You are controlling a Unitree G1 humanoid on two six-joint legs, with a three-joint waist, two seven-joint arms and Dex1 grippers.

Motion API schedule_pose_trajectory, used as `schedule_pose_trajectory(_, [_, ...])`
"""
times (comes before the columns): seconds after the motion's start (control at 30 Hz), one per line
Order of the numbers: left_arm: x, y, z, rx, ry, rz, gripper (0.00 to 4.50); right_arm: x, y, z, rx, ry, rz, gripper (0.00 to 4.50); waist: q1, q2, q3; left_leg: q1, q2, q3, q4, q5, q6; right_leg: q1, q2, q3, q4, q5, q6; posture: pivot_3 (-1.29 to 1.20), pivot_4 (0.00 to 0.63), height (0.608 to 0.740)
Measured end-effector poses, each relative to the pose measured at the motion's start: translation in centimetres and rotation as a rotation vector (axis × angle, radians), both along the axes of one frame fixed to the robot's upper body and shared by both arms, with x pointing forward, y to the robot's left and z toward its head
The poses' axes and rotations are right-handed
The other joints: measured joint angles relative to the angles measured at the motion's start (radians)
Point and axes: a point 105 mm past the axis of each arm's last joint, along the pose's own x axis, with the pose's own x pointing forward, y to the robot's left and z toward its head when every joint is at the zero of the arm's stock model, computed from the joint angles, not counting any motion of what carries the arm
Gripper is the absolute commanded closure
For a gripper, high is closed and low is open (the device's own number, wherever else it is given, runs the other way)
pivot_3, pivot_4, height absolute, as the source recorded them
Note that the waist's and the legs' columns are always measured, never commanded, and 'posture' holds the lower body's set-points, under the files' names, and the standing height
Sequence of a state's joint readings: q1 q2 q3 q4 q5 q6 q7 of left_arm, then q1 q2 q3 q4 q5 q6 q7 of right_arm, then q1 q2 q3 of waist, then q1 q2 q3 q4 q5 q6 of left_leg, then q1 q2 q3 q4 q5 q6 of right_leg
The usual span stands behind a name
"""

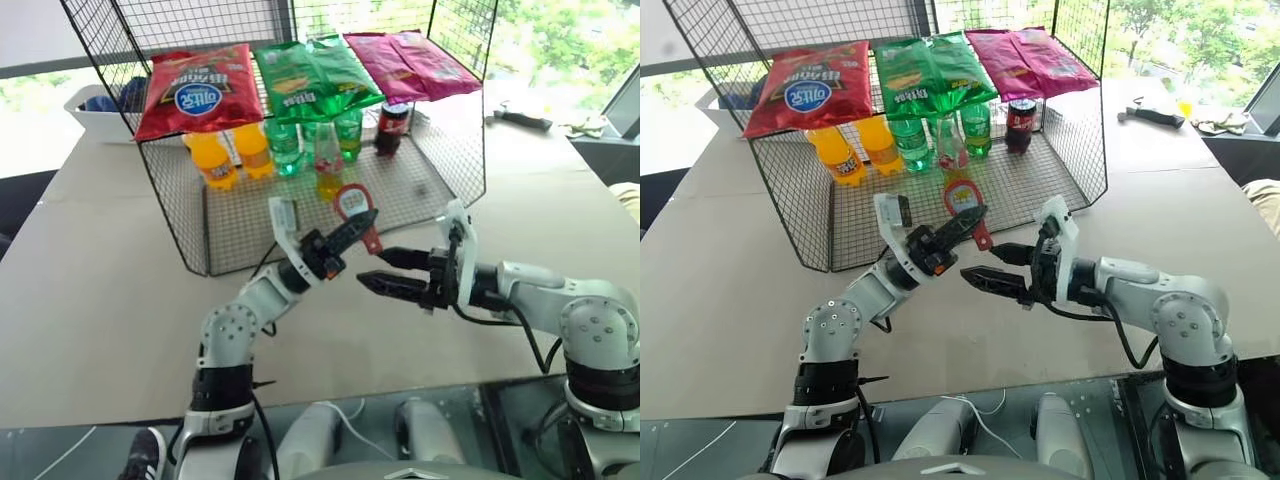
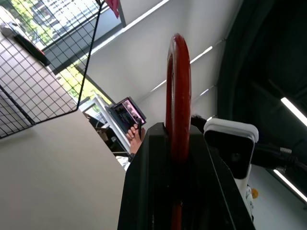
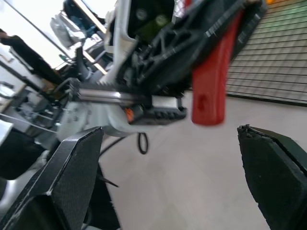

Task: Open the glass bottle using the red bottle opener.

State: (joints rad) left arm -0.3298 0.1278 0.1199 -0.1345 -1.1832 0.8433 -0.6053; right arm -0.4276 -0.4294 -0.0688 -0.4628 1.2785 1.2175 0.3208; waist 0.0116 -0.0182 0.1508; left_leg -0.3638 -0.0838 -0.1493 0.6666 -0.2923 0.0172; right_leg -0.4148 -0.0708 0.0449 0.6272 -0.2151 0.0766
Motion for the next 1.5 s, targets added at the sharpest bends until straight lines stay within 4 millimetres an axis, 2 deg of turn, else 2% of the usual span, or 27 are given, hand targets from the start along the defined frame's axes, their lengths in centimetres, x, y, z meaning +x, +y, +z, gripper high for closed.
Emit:
schedule_pose_trajectory(0.03, [-0.1, -0.1, 0.0, -0.001, -0.001, -0.013, 4.47, 0.0, 0.1, 0.2, 0.010, 0.008, 0.005, 0.00, 0.000, 0.000, 0.000, 0.000, 0.000, 0.000, 0.000, 0.000, 0.000, 0.000, 0.000, 0.000, 0.000, 0.000, 0.000, 0.00, 0.150, 0.740])
schedule_pose_trajectory(0.1, [-0.2, -0.1, 0.0, -0.003, -0.002, -0.020, 4.50, 0.2, 0.1, 0.6, 0.020, 0.015, 0.006, 0.51, 0.000, 0.000, 0.000, 0.000, 0.000, 0.000, 0.000, 0.000, 0.000, 0.000, 0.000, 0.000, 0.000, 0.000, 0.000, 0.00, 0.150, 0.740])
schedule_pose_trajectory(0.37, [-0.8, -0.1, -0.2, -0.029, -0.009, -0.057, 4.50, 0.7, -0.5, 0.0, -0.029, 0.072, -0.024, 4.14, 0.000, 0.000, 0.000, 0.000, 0.000, 0.001, 0.000, 0.000, 0.001, 0.000, 0.000, 0.001, 0.000, 0.000, 0.000, 0.00, 0.150, 0.740])
schedule_pose_trajectory(0.4, [-1.0, 0.0, 0.0, -0.050, -0.014, -0.068, 4.50, 0.5, -0.3, 0.2, -0.011, 0.079, -0.004, 4.37, 0.000, 0.000, 0.000, 0.000, 0.000, 0.001, 0.000, 0.000, 0.001, 0.000, 0.000, 0.001, 0.000, 0.000, 0.000, 0.00, 0.150, 0.740])
schedule_pose_trajectory(0.77, [-1.3, 0.1, 0.2, -0.087, -0.017, -0.101, 4.50, 0.4, 0.0, 0.6, 0.029, 0.144, 0.003, 4.37, 0.000, 0.000, 0.000, -0.001, 0.000, 0.001, 0.000, -0.001, 0.001, 0.000, 0.000, 0.001, -0.001, 0.000, 0.000, 0.00, 0.150, 0.740])
schedule_pose_trajectory(0.8, [-1.3, 0.1, 0.2, -0.089, -0.022, -0.104, 3.72, 0.2, 0.0, 0.6, 0.046, 0.164, 0.003, 4.50, 0.001, 0.000, 0.000, -0.001, 0.000, 0.001, 0.000, -0.001, 0.001, 0.000, 0.000, 0.001, -0.001, 0.000, 0.000, 0.00, 0.150, 0.740])
schedule_pose_trajectory(0.97, [-0.9, -0.1, -0.4, -0.060, -0.009, -0.093, 2.18, -0.5, 0.2, 0.1, 0.134, 0.271, -0.005, 4.50, 0.002, 0.000, 0.000, -0.001, 0.000, 0.001, 0.000, -0.001, 0.002, 0.000, 0.000, 0.001, -0.001, 0.000, 0.000, 0.00, 0.150, 0.740])
schedule_pose_trajectory(1.07, [-0.5, -0.2, -0.9, -0.028, 0.010, -0.070, 0.75, -0.8, 0.1, -0.2, 0.166, 0.310, -0.020, 4.50, 0.001, 0.001, 0.001, -0.001, 0.000, 0.002, 0.000, -0.001, 0.002, 0.000, 0.000, 0.002, -0.001, 0.000, 0.000, 0.00, 0.150, 0.740])
schedule_pose_trajectory(1.13, [-0.3, -0.3, -0.9, -0.015, 0.005, -0.062, 0.05, -0.8, -0.7, -0.6, 0.163, 0.316, -0.063, 4.50, 0.002, 0.001, 0.000, -0.001, 0.000, 0.002, 0.000, -0.001, 0.002, 0.000, 0.000, 0.001, -0.001, 0.000, 0.000, 0.00, 0.150, 0.740])
schedule_pose_trajectory(1.27, [0.2, 0.5, -1.1, 0.022, -0.011, -0.003, 0.05, 0.3, -3.6, -2.8, 0.127, 0.343, -0.245, 4.50, 0.002, 0.001, 0.001, -0.001, 0.000, 0.003, 0.000, -0.001, 0.002, 0.000, 0.000, 0.002, -0.002, 0.000, 0.000, 0.00, 0.150, 0.740])
schedule_pose_trajectory(1.37, [0.5, 0.9, -1.3, 0.056, -0.038, 0.068, 0.05, 1.9, -5.9, -3.3, 0.106, 0.286, -0.410, 4.50, 0.000, 0.001, 0.001, 0.000, 0.000, 0.003, 0.000, -0.001, 0.002, 0.000, 0.000, 0.003, -0.001, 0.000, 0.000, 0.00, 0.150, 0.740])
schedule_pose_trajectory(1.47, [2.1, 1.9, -1.3, 0.205, -0.152, 0.298, 0.05, 4.2, -8.8, -3.5, 0.000, 0.137, -0.625, 4.50, 0.004, 0.001, 0.001, 0.000, 0.000, 0.004, 0.000, -0.001, 0.002, 0.000, 0.000, 0.003, -0.001, 0.000, 0.000, 0.00, 0.150, 0.740])
schedule_pose_trajectory(1.5, [2.9, 2.3, -1.5, 0.307, -0.225, 0.409, 0.05, 5.1, -10.0, -3.4, -0.049, 0.064, -0.711, 4.50, 0.005, 0.001, 0.001, 0.000, 0.000, 0.004, 0.000, -0.001, 0.002, 0.000, 0.000, 0.003, -0.001, 0.000, 0.000, 0.00, 0.150, 0.740])
